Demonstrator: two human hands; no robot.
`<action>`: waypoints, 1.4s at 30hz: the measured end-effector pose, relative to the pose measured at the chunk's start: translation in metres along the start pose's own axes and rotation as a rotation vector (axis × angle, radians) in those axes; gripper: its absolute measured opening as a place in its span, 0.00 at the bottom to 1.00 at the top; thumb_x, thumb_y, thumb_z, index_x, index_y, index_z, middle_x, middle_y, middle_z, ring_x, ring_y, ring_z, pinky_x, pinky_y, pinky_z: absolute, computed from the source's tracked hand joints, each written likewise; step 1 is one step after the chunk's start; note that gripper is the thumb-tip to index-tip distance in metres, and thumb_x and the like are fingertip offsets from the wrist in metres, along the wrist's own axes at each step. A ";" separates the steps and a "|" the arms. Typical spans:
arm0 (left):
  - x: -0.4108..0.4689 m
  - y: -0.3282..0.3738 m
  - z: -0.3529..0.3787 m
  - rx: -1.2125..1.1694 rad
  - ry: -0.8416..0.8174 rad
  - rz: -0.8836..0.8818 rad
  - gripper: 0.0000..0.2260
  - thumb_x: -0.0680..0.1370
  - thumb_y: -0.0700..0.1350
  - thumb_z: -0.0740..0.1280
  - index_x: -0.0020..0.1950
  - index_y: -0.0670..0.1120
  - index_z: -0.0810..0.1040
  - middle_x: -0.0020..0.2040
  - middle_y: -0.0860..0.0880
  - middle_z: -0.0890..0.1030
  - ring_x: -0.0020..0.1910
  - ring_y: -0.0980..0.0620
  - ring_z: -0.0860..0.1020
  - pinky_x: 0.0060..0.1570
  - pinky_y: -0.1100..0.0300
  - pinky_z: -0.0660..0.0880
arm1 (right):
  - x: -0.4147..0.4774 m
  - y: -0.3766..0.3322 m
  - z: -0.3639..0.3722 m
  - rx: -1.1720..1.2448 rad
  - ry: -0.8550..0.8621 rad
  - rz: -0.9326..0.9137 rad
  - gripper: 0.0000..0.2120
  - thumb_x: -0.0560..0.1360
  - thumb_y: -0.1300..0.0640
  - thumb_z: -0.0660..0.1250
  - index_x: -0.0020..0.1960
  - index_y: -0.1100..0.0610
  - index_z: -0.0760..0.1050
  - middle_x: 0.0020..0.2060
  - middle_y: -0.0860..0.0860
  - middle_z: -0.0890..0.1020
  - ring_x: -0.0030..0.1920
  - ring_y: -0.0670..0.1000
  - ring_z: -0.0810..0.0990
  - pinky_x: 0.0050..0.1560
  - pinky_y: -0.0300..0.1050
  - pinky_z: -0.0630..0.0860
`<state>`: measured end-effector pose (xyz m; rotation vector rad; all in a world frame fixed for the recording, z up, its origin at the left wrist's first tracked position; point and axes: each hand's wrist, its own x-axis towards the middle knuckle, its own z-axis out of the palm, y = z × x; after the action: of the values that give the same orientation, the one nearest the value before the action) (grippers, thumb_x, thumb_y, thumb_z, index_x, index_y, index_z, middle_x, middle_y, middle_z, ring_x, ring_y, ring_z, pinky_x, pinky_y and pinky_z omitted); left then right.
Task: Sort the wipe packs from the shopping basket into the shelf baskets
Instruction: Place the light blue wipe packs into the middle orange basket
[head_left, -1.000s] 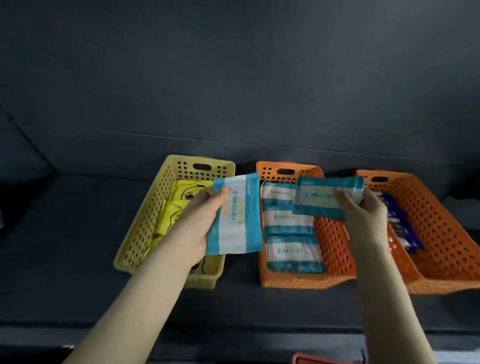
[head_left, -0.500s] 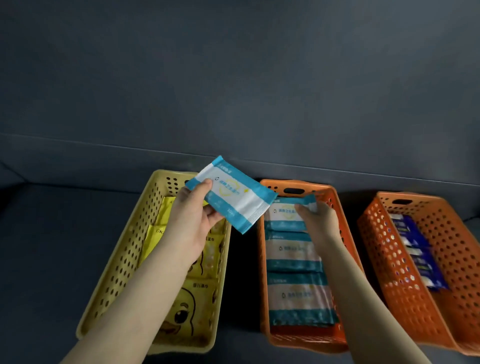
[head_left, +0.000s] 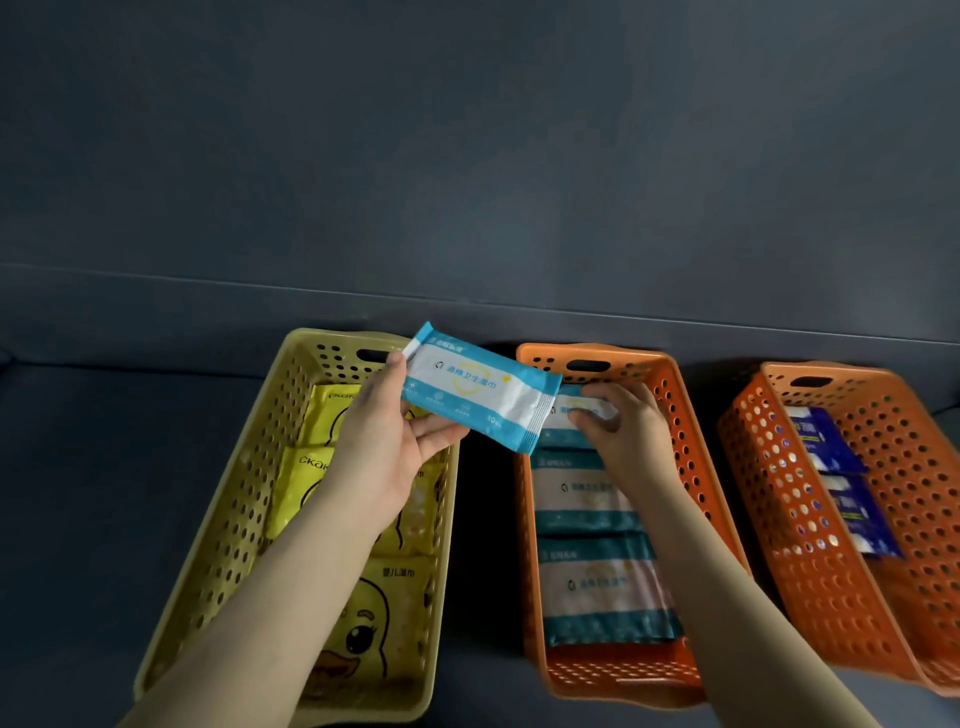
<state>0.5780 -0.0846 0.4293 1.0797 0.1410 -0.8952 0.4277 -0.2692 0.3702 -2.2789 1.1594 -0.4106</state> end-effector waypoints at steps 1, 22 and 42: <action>0.000 0.000 0.000 0.014 -0.005 0.003 0.15 0.82 0.53 0.59 0.64 0.47 0.73 0.55 0.45 0.83 0.46 0.47 0.85 0.39 0.52 0.82 | 0.001 0.001 -0.001 -0.001 -0.011 -0.007 0.15 0.72 0.54 0.73 0.58 0.54 0.80 0.59 0.49 0.75 0.57 0.49 0.75 0.55 0.36 0.67; -0.023 -0.028 0.028 0.225 -0.269 0.019 0.23 0.81 0.41 0.62 0.75 0.50 0.62 0.77 0.49 0.61 0.76 0.50 0.59 0.75 0.46 0.56 | -0.049 -0.012 -0.085 0.287 -0.335 0.200 0.16 0.74 0.61 0.70 0.58 0.49 0.73 0.51 0.50 0.80 0.44 0.52 0.84 0.43 0.54 0.83; -0.018 -0.030 0.022 0.156 -0.396 -0.297 0.22 0.83 0.52 0.54 0.76 0.47 0.63 0.68 0.49 0.75 0.68 0.47 0.73 0.67 0.49 0.70 | -0.058 0.002 -0.037 -0.231 -0.296 -0.103 0.26 0.74 0.46 0.70 0.69 0.53 0.70 0.68 0.45 0.68 0.69 0.49 0.64 0.68 0.44 0.62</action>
<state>0.5384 -0.0973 0.4288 1.0186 -0.1030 -1.3890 0.3747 -0.2353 0.3975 -2.4992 0.9839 0.0287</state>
